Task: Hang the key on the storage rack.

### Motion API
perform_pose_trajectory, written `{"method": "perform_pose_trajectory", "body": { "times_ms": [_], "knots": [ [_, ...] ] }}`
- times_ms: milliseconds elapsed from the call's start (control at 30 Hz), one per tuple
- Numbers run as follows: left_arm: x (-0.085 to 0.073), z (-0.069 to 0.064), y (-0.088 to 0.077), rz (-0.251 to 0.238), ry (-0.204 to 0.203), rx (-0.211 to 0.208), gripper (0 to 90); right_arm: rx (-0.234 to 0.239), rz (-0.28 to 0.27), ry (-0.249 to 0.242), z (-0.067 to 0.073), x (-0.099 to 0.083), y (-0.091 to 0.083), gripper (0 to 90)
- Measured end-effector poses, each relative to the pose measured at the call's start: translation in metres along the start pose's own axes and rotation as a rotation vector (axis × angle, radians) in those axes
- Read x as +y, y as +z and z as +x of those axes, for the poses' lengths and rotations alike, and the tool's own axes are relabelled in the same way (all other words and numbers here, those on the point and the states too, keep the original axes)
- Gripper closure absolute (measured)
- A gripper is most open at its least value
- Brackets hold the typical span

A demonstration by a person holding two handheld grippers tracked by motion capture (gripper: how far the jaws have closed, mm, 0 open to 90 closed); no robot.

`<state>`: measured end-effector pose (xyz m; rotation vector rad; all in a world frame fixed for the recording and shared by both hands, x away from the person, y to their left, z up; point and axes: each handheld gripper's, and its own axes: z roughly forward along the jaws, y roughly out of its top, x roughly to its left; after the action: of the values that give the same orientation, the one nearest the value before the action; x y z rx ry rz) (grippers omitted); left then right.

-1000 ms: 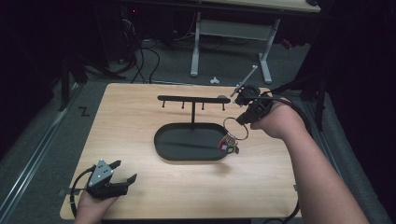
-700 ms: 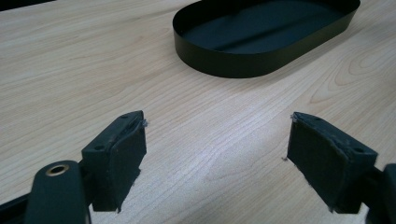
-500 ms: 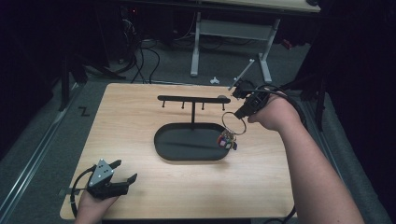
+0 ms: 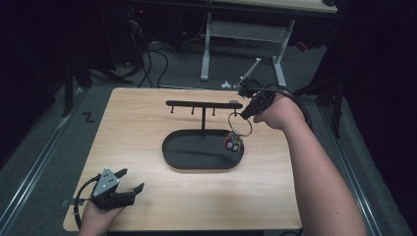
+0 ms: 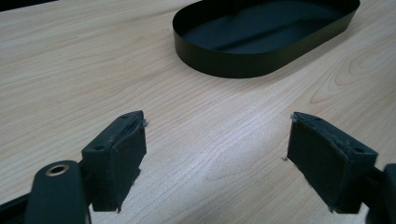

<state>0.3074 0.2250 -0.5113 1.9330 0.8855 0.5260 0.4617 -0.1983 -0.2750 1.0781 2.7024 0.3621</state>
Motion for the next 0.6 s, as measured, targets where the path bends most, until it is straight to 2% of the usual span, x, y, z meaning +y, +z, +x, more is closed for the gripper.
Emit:
{"method": "perform_pose_trajectory", "body": {
  "times_ms": [333,400,533,600],
  "knots": [
    [-0.008,0.004,-0.014,-0.003,-0.02,0.03,20.0,0.006,-0.004,0.022,-0.014,0.012,0.012,87.7],
    [-0.01,0.005,-0.018,-0.002,-0.026,0.04,20.0,0.011,0.002,0.045,-0.015,0.012,0.013,87.7],
    [-0.013,0.006,-0.024,-0.007,-0.043,0.054,20.0,0.013,0.003,0.034,-0.022,0.014,0.018,87.7],
    [-0.014,0.006,-0.027,-0.01,-0.053,0.054,20.0,0.018,0.004,0.046,-0.024,0.014,0.02,87.7]
  ]
}}
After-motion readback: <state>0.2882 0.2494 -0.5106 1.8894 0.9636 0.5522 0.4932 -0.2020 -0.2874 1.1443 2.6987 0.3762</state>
